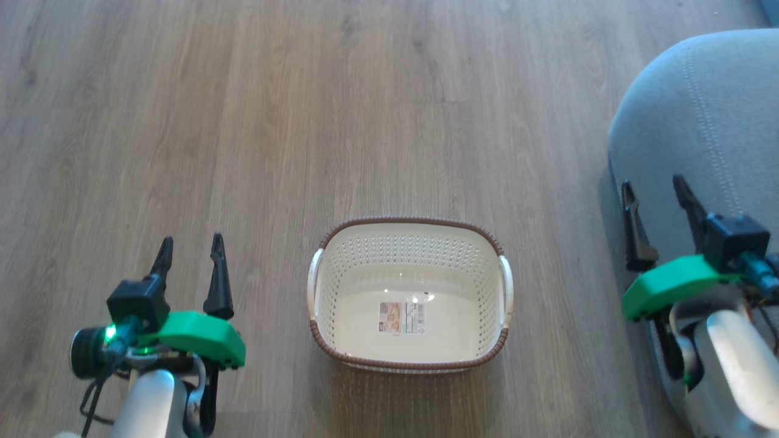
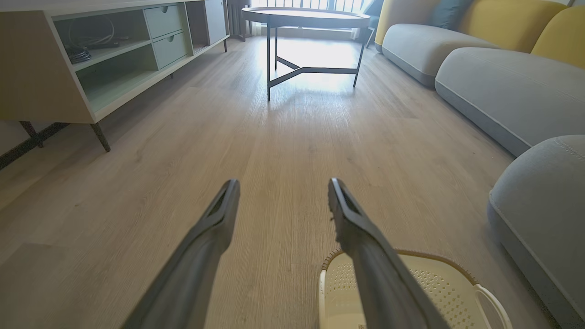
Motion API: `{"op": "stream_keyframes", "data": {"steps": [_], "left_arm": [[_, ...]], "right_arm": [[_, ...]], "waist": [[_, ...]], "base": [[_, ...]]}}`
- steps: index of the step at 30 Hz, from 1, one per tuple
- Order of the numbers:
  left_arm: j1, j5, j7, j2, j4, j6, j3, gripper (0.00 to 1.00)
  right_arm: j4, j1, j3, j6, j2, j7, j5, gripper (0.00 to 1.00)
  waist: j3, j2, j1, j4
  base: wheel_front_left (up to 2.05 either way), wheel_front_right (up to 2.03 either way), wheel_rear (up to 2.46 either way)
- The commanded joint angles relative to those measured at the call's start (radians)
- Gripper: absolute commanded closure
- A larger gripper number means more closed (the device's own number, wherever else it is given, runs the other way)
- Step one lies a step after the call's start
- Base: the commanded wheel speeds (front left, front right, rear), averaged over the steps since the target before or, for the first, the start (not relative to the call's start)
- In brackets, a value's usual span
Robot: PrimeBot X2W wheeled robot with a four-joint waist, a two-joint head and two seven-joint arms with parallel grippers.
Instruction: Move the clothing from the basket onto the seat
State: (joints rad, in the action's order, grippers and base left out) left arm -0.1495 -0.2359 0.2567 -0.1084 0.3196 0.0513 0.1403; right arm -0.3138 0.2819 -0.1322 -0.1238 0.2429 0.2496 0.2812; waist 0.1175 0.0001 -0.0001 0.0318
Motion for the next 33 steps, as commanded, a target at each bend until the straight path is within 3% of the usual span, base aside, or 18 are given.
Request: {"op": "stream_keyframes", "data": {"steps": [1, 12, 24, 33], "left_arm": [[-0.015, 0.012, 0.005, -0.003, -0.041, -0.006, -0.049, 0.0], [0.081, 0.056, 0.005, 0.04, -0.065, -0.035, -0.099, 0.0], [0.109, 0.065, 0.005, 0.056, -0.071, -0.048, -0.117, 0.0], [0.121, 0.046, 0.005, 0.058, -0.068, -0.057, -0.112, 0.0]], "right_arm": [[0.04, -0.009, -0.011, -0.007, -0.004, 0.012, 0.0, 0.0], [0.073, -0.091, -0.014, -0.007, -0.059, 0.012, -0.003, 0.0], [0.111, -0.153, -0.003, -0.007, -0.098, 0.012, -0.022, 0.0], [0.072, -0.169, -0.002, -0.007, -0.102, 0.012, -0.035, 0.0]], "waist": [[-0.01, -0.0001, 0.0001, -0.012], [-0.06, -0.0001, 0.0001, -0.07], [-0.074, -0.0001, 0.0001, -0.082], [-0.081, -0.0001, 0.0001, -0.076]], "base": [[0.0, 0.0, 0.0], [0.0, 0.0, 0.0], [0.0, 0.0, 0.0], [0.0, 0.0, 0.0]]}}
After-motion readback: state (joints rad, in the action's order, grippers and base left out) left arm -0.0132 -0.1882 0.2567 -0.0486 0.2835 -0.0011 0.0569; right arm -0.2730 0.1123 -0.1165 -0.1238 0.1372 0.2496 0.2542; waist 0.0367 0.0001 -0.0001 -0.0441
